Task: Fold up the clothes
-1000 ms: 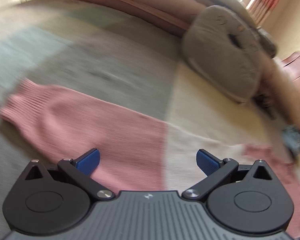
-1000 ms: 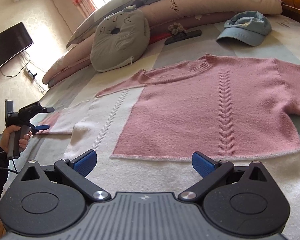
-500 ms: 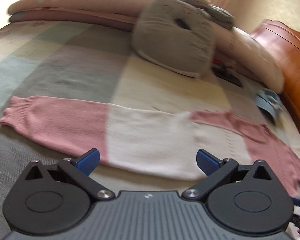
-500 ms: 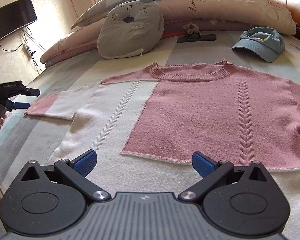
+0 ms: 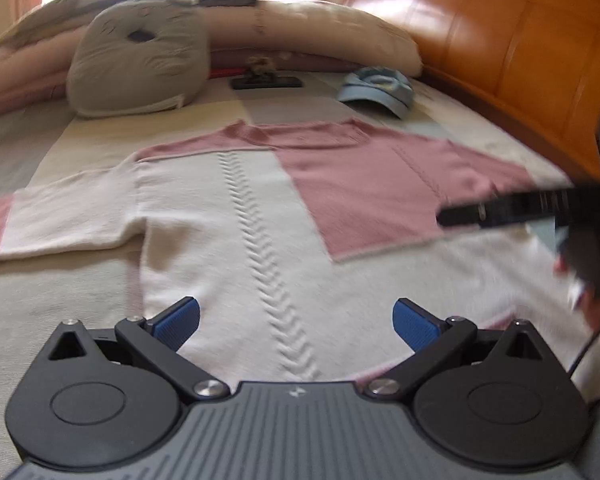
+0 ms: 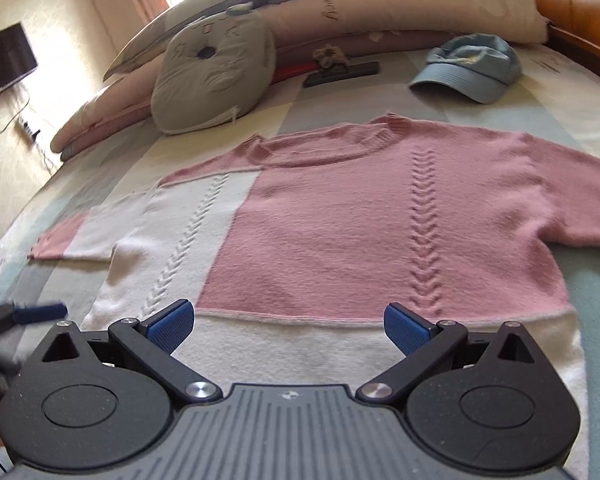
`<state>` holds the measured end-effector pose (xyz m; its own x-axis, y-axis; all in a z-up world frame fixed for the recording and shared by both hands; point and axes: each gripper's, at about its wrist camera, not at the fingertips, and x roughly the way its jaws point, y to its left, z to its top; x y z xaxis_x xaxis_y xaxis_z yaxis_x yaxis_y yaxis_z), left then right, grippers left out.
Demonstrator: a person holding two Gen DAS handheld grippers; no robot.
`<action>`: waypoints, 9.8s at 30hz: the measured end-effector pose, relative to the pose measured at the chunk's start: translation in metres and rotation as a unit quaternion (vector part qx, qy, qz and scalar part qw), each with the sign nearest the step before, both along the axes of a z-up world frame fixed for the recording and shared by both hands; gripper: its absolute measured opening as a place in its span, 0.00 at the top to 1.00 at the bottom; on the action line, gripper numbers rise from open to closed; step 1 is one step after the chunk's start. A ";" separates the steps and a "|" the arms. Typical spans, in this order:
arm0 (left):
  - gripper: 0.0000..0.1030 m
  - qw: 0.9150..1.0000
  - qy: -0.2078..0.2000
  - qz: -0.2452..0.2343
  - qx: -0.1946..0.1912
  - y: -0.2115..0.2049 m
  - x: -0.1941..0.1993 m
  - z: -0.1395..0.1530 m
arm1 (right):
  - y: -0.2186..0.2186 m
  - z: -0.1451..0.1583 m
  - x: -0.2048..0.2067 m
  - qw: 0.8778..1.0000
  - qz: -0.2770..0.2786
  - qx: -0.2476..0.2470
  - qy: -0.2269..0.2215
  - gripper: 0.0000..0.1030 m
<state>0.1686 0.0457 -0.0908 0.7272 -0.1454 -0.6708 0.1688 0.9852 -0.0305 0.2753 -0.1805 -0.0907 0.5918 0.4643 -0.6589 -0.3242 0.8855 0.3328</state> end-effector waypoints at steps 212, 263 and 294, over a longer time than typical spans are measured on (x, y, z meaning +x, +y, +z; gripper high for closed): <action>0.01 0.915 -0.100 0.219 -0.323 0.202 0.154 0.100 | -0.005 0.030 -0.111 0.990 0.100 -0.091 0.027 0.00; 0.02 0.978 -0.063 0.123 -0.154 -0.039 0.242 0.052 | -0.067 0.026 -0.098 0.993 0.078 -0.080 0.035 0.00; 0.01 0.971 -0.008 0.060 -0.230 -0.009 0.201 -0.025 | -0.079 0.016 -0.091 0.996 0.039 -0.057 0.054 0.00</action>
<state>0.3698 0.0364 -0.1154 0.7672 -0.3402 -0.5437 0.0569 0.8805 -0.4707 0.1841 -0.2598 -0.0745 0.4796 0.4245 -0.7680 -0.3612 0.8931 0.2681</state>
